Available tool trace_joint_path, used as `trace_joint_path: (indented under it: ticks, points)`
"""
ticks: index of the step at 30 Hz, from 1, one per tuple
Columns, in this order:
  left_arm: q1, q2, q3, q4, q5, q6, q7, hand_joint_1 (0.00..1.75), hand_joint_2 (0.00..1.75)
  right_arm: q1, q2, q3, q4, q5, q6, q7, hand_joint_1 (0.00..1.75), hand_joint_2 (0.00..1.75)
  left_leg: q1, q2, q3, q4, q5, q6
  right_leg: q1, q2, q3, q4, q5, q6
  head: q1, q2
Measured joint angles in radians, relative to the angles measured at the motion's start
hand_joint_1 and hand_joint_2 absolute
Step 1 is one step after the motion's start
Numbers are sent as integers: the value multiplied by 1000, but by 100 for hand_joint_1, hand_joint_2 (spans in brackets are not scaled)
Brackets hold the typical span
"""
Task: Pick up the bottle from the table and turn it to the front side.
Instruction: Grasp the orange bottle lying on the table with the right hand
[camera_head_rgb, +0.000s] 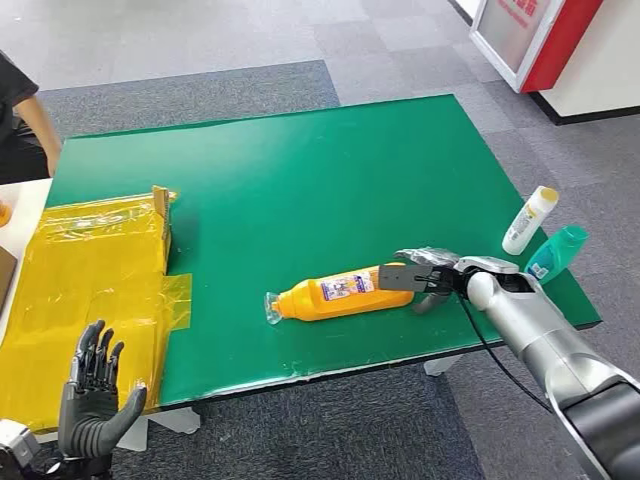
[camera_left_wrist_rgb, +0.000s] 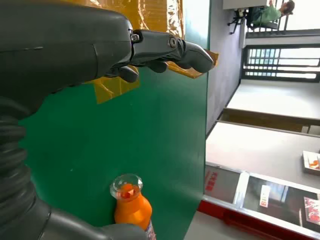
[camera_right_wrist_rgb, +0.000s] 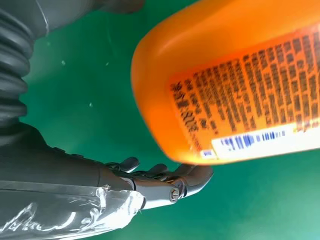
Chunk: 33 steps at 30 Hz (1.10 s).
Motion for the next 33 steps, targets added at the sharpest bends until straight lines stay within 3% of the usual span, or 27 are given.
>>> trace_joint_path:
  ticks: [6, 21, 25, 33]
  points:
    - [-3, 7, -9, 8, 2, 0, 0, 0, 175, -12, 12, 42, 23, -37, -6, 9, 0, 175, 0, 0, 0, 0, 0, 0, 0, 0, 0, 0, 0, 0, 0, 0]
    - [-16, 18, -30, 31, 2, 8, 0, 0, 175, -47, 107, 86, 84, -69, -91, 46, 0, 175, 0, 0, 0, 0, 0, 0, 0, 0, 0, 0, 0, 0, 0, 0]
    - [-17, 21, -32, 34, 2, 9, 0, 0, 175, -51, 119, 87, 91, -74, -93, 50, 171, 175, 0, 0, 0, 0, 0, 0, 0, 0, 0, 0, 0, 0, 0, 0]
    - [-19, 24, -33, 43, 3, 11, -1, 0, 175, -61, 123, 90, 101, -79, -83, 46, 175, 175, 0, 0, 0, 0, 0, 0, 0, 0, 0, 0, 0, 0, 0, 0]
